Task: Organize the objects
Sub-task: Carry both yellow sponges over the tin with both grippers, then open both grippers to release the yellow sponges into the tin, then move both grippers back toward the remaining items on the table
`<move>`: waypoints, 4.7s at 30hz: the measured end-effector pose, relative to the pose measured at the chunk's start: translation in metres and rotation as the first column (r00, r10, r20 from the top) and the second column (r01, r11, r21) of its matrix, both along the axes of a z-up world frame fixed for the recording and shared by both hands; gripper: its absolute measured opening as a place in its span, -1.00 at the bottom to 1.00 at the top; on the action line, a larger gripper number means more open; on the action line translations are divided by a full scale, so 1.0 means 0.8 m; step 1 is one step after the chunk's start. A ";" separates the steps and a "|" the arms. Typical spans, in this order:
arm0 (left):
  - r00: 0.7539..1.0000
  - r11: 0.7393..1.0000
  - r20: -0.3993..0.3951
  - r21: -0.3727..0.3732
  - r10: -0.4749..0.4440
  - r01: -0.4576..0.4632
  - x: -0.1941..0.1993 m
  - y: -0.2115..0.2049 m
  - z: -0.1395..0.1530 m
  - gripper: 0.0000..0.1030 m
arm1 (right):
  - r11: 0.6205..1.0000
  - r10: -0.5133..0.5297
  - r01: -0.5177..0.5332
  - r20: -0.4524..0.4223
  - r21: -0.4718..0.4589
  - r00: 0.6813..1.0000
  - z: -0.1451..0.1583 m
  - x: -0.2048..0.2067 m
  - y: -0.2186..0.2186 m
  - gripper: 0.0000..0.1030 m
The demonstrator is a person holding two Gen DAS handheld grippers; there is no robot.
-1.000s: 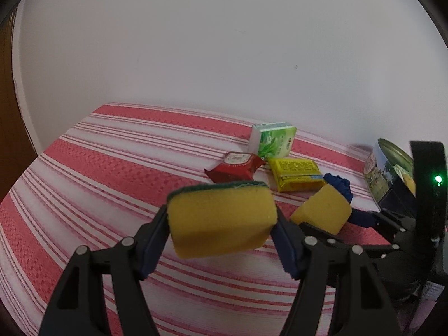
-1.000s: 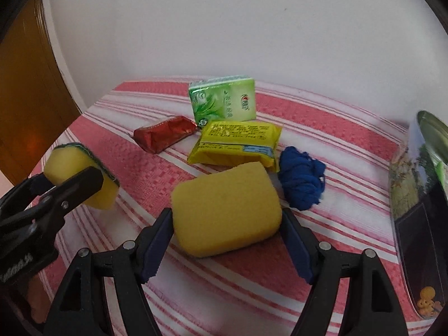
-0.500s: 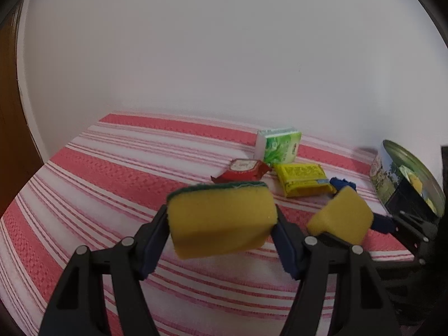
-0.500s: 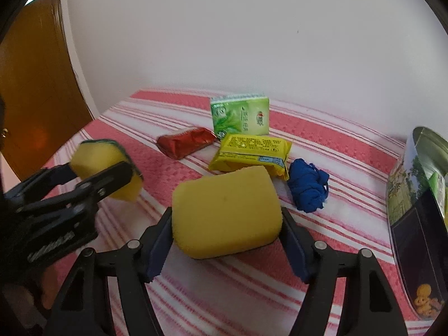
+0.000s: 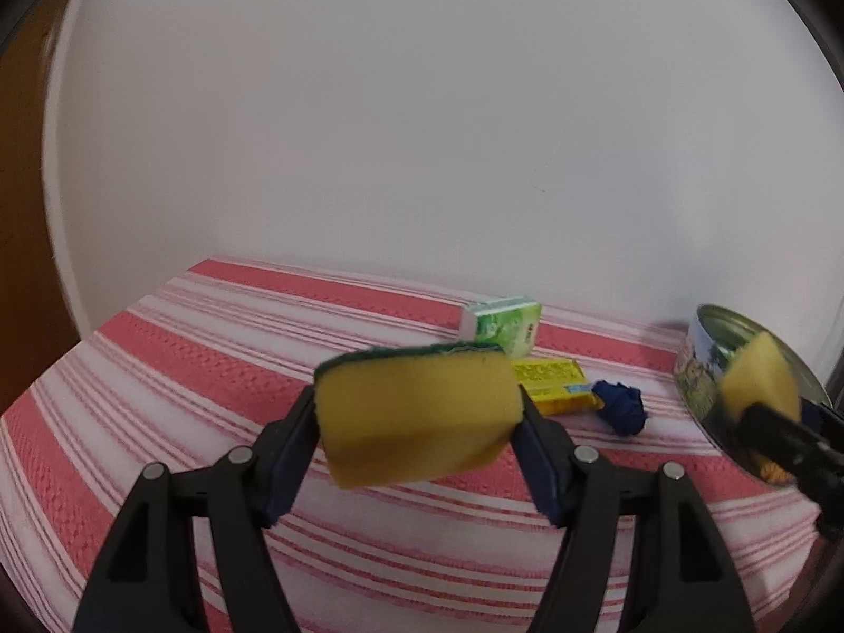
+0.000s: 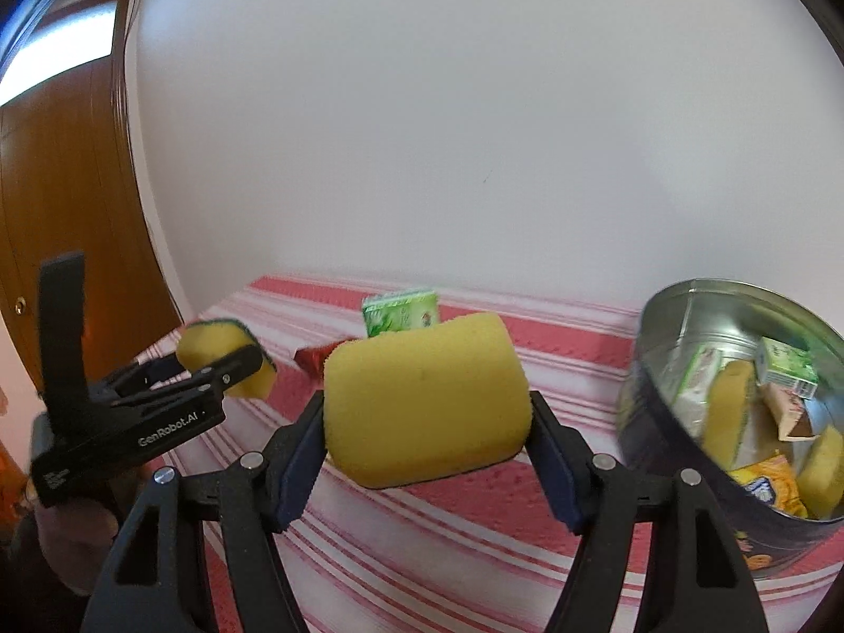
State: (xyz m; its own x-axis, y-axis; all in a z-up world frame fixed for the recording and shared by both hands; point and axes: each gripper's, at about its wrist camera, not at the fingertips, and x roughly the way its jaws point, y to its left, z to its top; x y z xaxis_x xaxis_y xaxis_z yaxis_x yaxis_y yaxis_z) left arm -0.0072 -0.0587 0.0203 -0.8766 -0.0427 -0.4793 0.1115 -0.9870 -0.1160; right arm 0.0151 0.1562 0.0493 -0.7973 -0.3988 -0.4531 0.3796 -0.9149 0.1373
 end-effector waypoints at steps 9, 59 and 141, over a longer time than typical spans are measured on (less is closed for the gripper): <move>1.000 1.000 0.023 0.019 -0.004 0.004 0.002 0.041 -0.002 0.35 | 0.999 -0.050 0.050 -0.070 0.004 0.996 0.023 0.023 0.032 0.41; 0.932 0.931 -0.043 -0.082 -0.359 0.355 -0.082 0.342 0.054 0.35 | 0.816 -0.570 0.578 -0.161 -0.001 0.805 0.051 -0.011 0.290 0.42; 0.990 0.979 -0.087 -0.183 -0.109 0.091 -0.059 0.239 0.019 0.99 | 0.813 -0.581 0.561 -0.161 -0.153 0.798 0.036 0.043 0.316 0.60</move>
State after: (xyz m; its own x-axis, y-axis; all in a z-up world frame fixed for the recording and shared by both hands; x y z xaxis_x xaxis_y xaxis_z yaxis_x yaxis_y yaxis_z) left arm -0.0544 0.1326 0.0357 -0.9225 -0.0294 -0.3849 0.0079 -0.9983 0.0574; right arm 0.0492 0.4093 0.0783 -0.9596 0.1247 -0.2521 -0.1805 -0.9604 0.2123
